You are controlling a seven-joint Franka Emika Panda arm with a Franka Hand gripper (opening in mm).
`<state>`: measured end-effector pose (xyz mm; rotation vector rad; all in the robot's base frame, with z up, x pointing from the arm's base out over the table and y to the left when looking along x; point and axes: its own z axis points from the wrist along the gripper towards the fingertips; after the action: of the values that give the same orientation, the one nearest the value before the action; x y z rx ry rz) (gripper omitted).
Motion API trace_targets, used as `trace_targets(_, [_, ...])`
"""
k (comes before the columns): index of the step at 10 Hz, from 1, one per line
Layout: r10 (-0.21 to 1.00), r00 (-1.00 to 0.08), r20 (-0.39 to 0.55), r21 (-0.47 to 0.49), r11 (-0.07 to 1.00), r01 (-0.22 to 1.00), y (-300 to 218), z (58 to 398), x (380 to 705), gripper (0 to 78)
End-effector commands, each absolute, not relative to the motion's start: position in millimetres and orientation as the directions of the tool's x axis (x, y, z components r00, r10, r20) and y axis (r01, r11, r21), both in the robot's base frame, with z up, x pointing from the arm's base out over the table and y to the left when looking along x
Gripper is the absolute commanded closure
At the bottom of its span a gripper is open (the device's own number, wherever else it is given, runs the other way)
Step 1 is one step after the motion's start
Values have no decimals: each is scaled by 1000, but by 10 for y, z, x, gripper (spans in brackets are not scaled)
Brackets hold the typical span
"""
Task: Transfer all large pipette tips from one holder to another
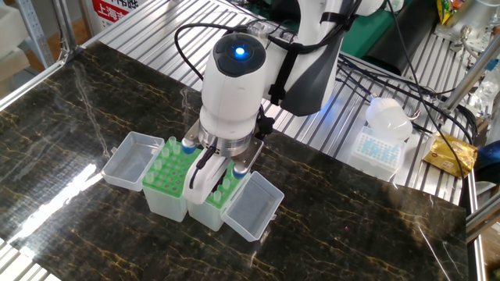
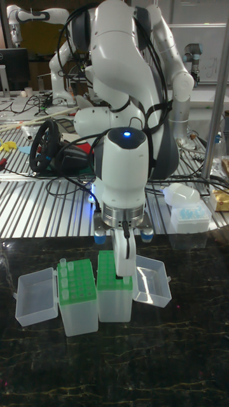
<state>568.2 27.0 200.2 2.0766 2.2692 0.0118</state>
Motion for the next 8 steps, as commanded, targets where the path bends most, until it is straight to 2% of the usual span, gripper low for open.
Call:
trace_targets(1, [988,-133,-81,-19,132,991,362,2242,5679,764])
trace_targets(8, [983,-171,-69,-33,169,985,363,2374,5672,764])
